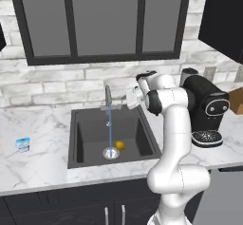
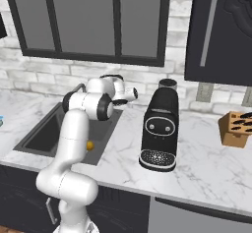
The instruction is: Turn on the sink faucet. Then move the lemon from the counter to the sink. Turn off the sink. Move the vegetable from the sink to the pot next to the stove. Finally move the pot to the rear left burner.
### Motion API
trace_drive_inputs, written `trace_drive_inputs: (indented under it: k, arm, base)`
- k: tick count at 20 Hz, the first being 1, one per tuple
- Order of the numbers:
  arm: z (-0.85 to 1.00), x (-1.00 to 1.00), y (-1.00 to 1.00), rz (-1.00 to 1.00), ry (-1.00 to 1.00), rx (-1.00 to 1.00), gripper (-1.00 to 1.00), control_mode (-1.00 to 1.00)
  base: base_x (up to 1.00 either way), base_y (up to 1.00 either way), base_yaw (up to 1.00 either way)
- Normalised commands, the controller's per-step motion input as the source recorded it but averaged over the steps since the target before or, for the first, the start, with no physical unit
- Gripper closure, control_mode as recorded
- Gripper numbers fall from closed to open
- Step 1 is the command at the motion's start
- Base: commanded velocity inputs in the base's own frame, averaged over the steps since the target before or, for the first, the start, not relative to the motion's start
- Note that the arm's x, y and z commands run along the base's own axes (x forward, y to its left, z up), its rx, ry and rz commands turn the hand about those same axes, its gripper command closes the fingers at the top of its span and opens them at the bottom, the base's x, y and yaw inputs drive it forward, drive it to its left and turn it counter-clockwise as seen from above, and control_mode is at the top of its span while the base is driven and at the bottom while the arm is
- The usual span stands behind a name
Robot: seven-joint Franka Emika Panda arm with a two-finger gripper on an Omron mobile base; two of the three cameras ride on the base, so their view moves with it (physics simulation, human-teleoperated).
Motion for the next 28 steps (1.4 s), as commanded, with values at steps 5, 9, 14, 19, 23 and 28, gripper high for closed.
trace_drive_inputs:
  k: [5, 9, 14, 19, 23, 28]
  arm:
    - [0.01, 0.0, 0.4, 0.02, 0.03, 0.0, -1.0, -1.0]
    - [0.13, 0.0, 0.48, 0.01, 0.05, 0.0, -1.0, -1.0]
    - [0.2, 0.0, 0.53, 0.01, 0.05, 0.0, -1.0, -1.0]
    - [0.15, 0.0, 0.54, 0.02, 0.06, 0.0, -1.0, -1.0]
    - [0.07, 0.0, 0.5, 0.02, 0.04, 0.0, -1.0, -1.0]
    - [0.0, 0.0, 0.25, 0.01, 0.0, 0.0, -1.0, -1.0]
  base:
    - [0.0, 0.0, 0.0]
    - [0.0, 0.0, 0.0]
    - [0.0, 0.0, 0.0]
    - [0.0, 0.0, 0.0]
    - [0.0, 0.0, 0.0]
    - [0.0, 0.0, 0.0]
